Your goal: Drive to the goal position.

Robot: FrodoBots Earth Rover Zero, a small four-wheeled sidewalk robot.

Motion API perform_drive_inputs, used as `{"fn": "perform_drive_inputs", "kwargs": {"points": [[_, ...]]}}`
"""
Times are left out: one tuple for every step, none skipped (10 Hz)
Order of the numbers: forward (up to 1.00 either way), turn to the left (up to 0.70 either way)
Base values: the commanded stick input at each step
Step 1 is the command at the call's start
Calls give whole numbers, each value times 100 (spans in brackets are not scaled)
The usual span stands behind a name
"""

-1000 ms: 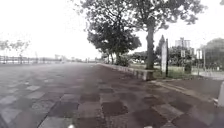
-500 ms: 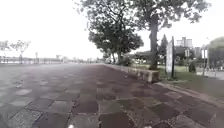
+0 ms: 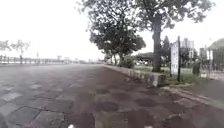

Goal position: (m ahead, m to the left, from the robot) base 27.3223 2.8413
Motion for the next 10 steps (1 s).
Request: {"fn": "perform_drive_inputs", "kwargs": {"points": [[70,0],[70,0],[70,0],[70,0],[70,0],[70,0],[70,0],[70,0],[70,0],[70,0]]}}
